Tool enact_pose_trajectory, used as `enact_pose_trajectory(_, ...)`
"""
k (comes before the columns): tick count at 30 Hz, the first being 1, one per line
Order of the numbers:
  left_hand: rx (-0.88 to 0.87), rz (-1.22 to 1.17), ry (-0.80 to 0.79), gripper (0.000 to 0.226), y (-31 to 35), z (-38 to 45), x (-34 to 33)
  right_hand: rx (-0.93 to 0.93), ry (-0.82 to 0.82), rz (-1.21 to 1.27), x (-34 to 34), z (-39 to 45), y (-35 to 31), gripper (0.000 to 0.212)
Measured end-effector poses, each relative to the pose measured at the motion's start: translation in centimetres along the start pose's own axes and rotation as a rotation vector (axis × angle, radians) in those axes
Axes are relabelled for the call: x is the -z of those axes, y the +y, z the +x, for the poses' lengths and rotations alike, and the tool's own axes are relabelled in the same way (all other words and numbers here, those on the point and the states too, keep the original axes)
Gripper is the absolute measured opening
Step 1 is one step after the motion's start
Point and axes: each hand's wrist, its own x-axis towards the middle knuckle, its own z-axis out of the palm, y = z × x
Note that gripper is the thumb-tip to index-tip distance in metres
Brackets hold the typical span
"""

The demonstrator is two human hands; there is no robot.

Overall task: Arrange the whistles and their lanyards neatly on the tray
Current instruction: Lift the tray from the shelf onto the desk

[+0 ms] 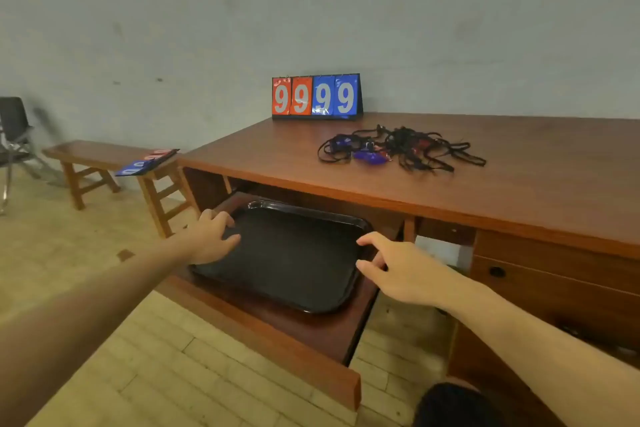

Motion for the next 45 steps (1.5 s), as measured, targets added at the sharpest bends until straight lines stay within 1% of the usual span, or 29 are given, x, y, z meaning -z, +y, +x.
enact_pose_trajectory(3,0.113,-0.013,-0.094,0.064,-1.9,1.7,-1.1,-0.050,-0.057,-0.016,-1.3,1.9,0.5,0.049)
enact_pose_trajectory(5,0.162,-0.041,-0.162,0.069,-2.6,2.4,-1.9,-0.073,-0.075,-0.033,-1.9,3.0,0.8,0.046)
enact_pose_trajectory(6,0.176,-0.051,-0.168,0.069,-2.6,2.6,-2.2,-0.086,-0.068,-0.025,-2.0,3.3,0.8,0.045)
enact_pose_trajectory(9,0.190,-0.035,-0.088,0.060,-2.8,3.2,-3.1,-0.097,-0.051,-0.004,-2.6,4.3,1.7,0.041)
enact_pose_trajectory(11,0.206,-0.086,-0.035,0.055,-3.1,3.5,-3.4,-0.101,-0.047,-0.015,-2.8,4.5,1.8,0.043)
enact_pose_trajectory(15,0.278,-0.200,0.024,0.058,-3.4,2.7,-3.1,-0.121,-0.034,-0.017,-3.3,4.2,1.4,0.044)
enact_pose_trajectory(17,0.296,-0.243,0.046,0.055,-3.8,2.0,-2.8,-0.107,-0.030,0.004,-3.0,3.6,0.6,0.041)
enact_pose_trajectory(20,0.290,-0.269,0.093,0.048,-4.5,0.6,-1.4,-0.060,0.002,-0.002,-1.9,2.6,-1.0,0.038)
enact_pose_trajectory(23,0.291,-0.295,0.123,0.046,-5.0,-0.8,0.9,-0.017,0.071,-0.019,0.0,1.4,-2.5,0.036)
enact_pose_trajectory(27,0.213,-0.318,0.176,0.042,-4.1,-2.5,4.4,0.023,0.180,-0.031,3.8,-1.0,-3.6,0.027)
enact_pose_trajectory(30,0.128,-0.319,0.243,0.039,-1.0,-3.2,6.9,-0.014,0.261,-0.071,7.7,-3.0,-3.0,0.024)
enact_pose_trajectory(32,0.097,-0.333,0.262,0.047,2.0,-2.9,7.9,-0.071,0.317,-0.082,10.1,-4.6,-1.9,0.024)
enact_pose_trajectory(35,0.042,-0.391,0.251,0.051,8.1,-2.1,8.4,-0.164,0.401,-0.078,13.3,-7.1,0.5,0.027)
enact_pose_trajectory(39,-0.075,-0.405,0.260,0.043,17.9,-0.3,8.6,-0.311,0.463,-0.069,16.3,-9.9,5.4,0.039)
enact_pose_trajectory(42,-0.161,-0.446,0.214,0.043,25.0,0.9,7.8,-0.420,0.527,-0.052,18.0,-11.6,9.6,0.046)
enact_pose_trajectory(45,-0.239,-0.465,0.160,0.043,31.5,1.3,6.3,-0.525,0.595,-0.018,19.9,-13.6,14.0,0.045)
